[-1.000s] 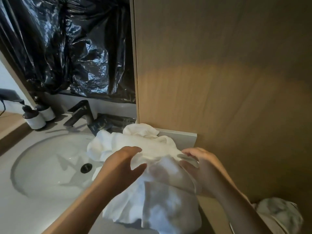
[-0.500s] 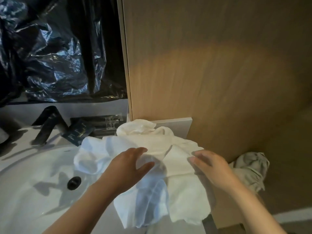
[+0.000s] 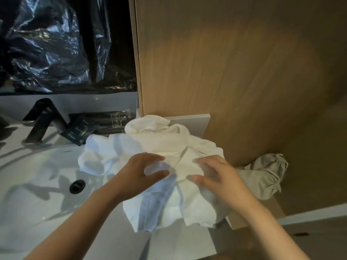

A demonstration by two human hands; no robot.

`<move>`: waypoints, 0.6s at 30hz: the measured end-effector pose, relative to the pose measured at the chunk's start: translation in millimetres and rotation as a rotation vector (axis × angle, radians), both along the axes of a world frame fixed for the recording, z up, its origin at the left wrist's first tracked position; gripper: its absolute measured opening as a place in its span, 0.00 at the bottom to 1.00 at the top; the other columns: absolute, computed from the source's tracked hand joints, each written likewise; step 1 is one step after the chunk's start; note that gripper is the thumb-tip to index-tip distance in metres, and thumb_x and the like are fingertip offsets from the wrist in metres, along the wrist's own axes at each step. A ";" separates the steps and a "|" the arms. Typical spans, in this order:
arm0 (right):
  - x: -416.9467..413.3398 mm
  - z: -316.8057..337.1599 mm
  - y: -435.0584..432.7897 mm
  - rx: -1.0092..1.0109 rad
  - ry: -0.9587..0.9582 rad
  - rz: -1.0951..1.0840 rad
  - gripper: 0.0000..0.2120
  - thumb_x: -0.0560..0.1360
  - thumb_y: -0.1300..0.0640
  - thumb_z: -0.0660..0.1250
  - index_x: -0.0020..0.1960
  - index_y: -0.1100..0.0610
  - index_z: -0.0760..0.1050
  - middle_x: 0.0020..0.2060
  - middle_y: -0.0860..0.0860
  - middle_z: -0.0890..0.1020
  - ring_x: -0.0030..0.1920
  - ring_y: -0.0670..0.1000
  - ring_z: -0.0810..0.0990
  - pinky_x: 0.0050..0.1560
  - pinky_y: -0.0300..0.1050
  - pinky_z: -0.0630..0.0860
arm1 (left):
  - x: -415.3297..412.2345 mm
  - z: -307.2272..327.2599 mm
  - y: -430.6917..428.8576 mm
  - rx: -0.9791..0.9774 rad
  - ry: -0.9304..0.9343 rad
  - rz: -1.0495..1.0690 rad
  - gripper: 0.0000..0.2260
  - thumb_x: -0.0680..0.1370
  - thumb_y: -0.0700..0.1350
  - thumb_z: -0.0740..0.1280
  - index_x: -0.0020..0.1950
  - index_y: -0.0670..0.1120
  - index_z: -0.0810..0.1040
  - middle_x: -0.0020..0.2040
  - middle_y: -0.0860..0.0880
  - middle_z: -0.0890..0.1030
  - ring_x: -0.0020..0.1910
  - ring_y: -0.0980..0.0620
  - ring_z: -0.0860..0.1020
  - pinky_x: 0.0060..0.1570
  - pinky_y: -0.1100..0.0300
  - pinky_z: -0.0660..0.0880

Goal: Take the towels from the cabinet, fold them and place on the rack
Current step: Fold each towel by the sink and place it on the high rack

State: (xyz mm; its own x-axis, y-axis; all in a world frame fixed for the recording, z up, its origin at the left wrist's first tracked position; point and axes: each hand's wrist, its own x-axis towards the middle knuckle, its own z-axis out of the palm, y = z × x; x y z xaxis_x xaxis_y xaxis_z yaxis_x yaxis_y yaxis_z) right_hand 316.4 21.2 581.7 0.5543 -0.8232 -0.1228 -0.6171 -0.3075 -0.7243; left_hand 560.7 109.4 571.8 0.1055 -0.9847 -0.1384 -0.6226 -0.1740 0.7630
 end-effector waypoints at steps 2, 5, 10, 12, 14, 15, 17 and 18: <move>-2.2 -5.6 14.1 -0.076 0.115 0.055 0.21 0.71 0.43 0.73 0.62 0.47 0.78 0.57 0.41 0.74 0.59 0.41 0.72 0.61 0.36 0.69 | -3.5 -3.2 1.5 -0.003 -0.037 -0.005 0.24 0.72 0.64 0.66 0.64 0.54 0.77 0.62 0.59 0.77 0.63 0.59 0.72 0.66 0.57 0.69; 0.4 -9.1 20.9 -0.232 0.092 0.008 0.03 0.75 0.54 0.72 0.48 0.53 0.80 0.46 0.45 0.76 0.51 0.47 0.75 0.53 0.42 0.72 | -8.2 -8.2 3.4 -0.007 -0.073 -0.013 0.19 0.75 0.59 0.67 0.64 0.53 0.77 0.63 0.58 0.75 0.65 0.60 0.69 0.64 0.66 0.62; -7.6 -1.3 17.3 -0.197 -0.084 -0.040 0.11 0.79 0.57 0.67 0.39 0.47 0.71 0.31 0.40 0.76 0.35 0.41 0.74 0.35 0.32 0.67 | -9.1 -4.0 8.6 0.054 0.022 0.014 0.26 0.71 0.68 0.61 0.64 0.57 0.76 0.67 0.63 0.70 0.69 0.66 0.60 0.66 0.64 0.60; -14.8 2.9 15.5 -0.193 -0.159 -0.109 0.10 0.79 0.57 0.65 0.39 0.50 0.71 0.30 0.42 0.75 0.30 0.42 0.71 0.31 0.32 0.66 | -12.0 1.1 13.3 0.014 0.062 0.027 0.29 0.68 0.72 0.59 0.63 0.59 0.77 0.63 0.67 0.71 0.63 0.71 0.66 0.62 0.67 0.64; -18.3 7.8 13.2 -0.188 -0.219 -0.167 0.09 0.79 0.58 0.65 0.40 0.52 0.72 0.29 0.43 0.74 0.30 0.42 0.70 0.31 0.31 0.66 | -17.4 4.8 19.2 -0.043 0.043 0.040 0.28 0.68 0.73 0.59 0.62 0.60 0.77 0.60 0.69 0.73 0.59 0.72 0.71 0.58 0.72 0.67; -17.8 11.0 11.8 -0.188 -0.245 -0.187 0.08 0.79 0.58 0.65 0.41 0.53 0.73 0.29 0.44 0.74 0.30 0.41 0.71 0.32 0.31 0.66 | -20.1 5.5 22.5 -0.071 0.005 0.043 0.26 0.69 0.72 0.60 0.61 0.60 0.77 0.59 0.68 0.75 0.58 0.71 0.72 0.56 0.73 0.67; -14.8 18.2 8.9 -0.202 -0.285 -0.213 0.08 0.79 0.58 0.65 0.41 0.55 0.73 0.31 0.47 0.74 0.32 0.43 0.71 0.33 0.32 0.67 | -25.5 6.8 27.7 -0.112 -0.051 0.052 0.22 0.71 0.71 0.62 0.59 0.61 0.77 0.57 0.67 0.77 0.56 0.69 0.74 0.55 0.74 0.67; -12.3 22.5 7.3 -0.211 -0.303 -0.226 0.08 0.79 0.58 0.65 0.41 0.56 0.74 0.31 0.48 0.75 0.32 0.43 0.71 0.34 0.32 0.67 | -27.3 8.3 29.1 -0.117 -0.043 0.063 0.20 0.70 0.69 0.65 0.57 0.62 0.78 0.55 0.66 0.78 0.55 0.68 0.74 0.55 0.73 0.68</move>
